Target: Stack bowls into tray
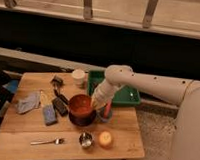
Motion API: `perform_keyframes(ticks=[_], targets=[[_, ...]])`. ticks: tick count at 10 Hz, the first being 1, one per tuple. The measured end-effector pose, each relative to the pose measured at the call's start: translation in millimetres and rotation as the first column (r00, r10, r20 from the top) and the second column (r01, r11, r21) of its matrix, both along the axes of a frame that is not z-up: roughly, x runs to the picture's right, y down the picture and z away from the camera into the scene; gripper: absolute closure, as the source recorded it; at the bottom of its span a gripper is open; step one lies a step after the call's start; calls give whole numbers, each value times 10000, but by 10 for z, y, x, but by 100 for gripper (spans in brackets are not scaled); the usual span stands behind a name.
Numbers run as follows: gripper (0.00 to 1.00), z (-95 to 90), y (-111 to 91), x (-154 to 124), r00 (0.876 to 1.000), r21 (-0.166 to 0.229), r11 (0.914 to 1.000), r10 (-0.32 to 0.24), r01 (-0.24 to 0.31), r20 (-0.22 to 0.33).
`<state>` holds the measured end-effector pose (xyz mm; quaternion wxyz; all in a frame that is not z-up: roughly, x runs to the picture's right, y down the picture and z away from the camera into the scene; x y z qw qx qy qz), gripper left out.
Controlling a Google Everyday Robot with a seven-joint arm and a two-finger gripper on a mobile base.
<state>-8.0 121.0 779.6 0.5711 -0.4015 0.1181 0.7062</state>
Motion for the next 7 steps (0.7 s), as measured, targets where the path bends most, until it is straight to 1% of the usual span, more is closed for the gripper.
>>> perform_keyframes(ticks=[1,2,3,7], targets=[[28,7,12,-7,10000,-34,10000,23,-23,22],[21,7,16,-14,10000,8,10000,4,-4,55],[20,8,15,-21,10000,19,10000,-14,14,73],[20,9,13,-20,10000,30,10000,-25,24,78]])
